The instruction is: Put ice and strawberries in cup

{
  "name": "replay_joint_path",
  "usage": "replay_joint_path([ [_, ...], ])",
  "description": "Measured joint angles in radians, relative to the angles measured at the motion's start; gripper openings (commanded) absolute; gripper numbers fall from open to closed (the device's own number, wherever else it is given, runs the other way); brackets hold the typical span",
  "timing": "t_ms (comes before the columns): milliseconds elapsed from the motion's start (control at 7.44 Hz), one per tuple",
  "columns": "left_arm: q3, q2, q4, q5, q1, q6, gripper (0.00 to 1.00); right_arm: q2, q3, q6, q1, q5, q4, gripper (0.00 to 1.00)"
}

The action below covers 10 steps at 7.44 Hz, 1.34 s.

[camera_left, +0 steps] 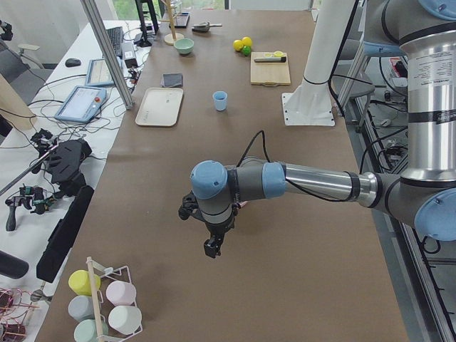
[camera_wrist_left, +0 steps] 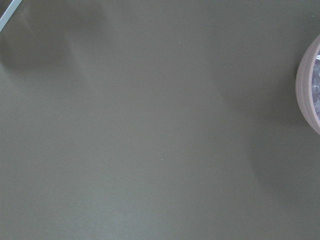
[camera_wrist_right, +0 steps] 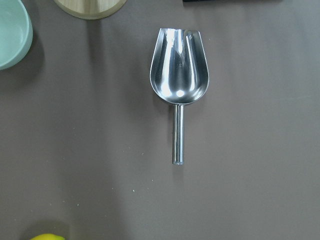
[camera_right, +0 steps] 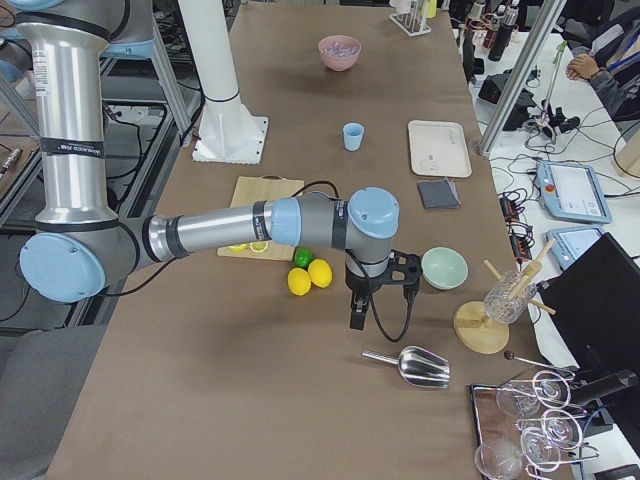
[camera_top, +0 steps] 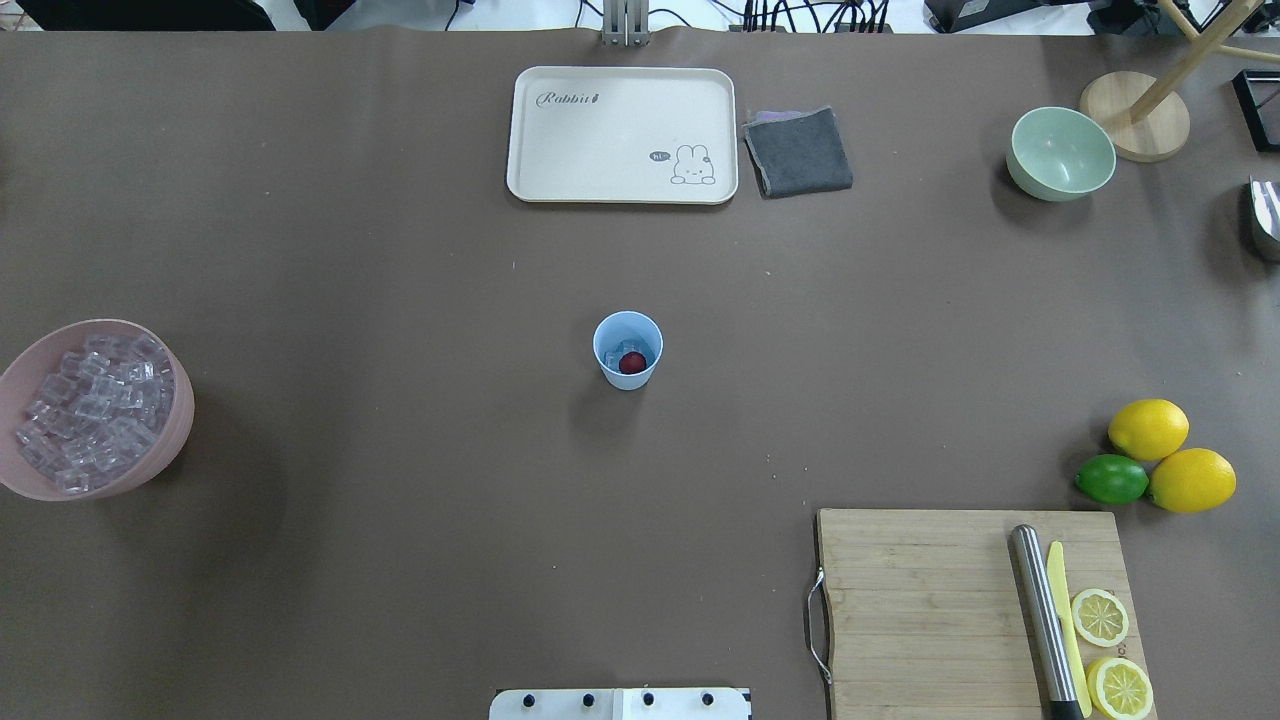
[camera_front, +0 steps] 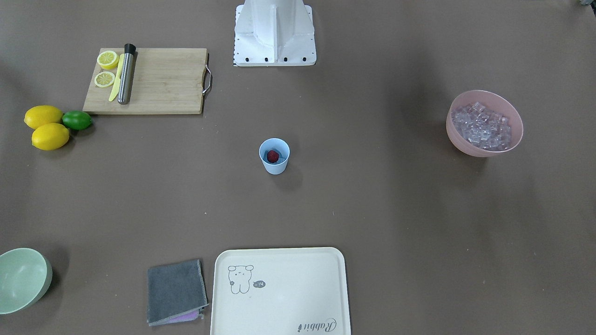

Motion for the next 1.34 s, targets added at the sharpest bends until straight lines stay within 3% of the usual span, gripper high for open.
replay_joint_path([
  [672, 0.0, 0.008, -0.013, -0.001, 0.0, 0.0, 1.0, -0.064, -0.032, -0.009, 0.011, 0.144, 0.129, 1.0],
  [1343, -0.002, 0.01, -0.015, -0.002, 0.0, 0.0, 1.0, -0.067, -0.019, -0.007, 0.014, 0.111, 0.135, 1.0],
])
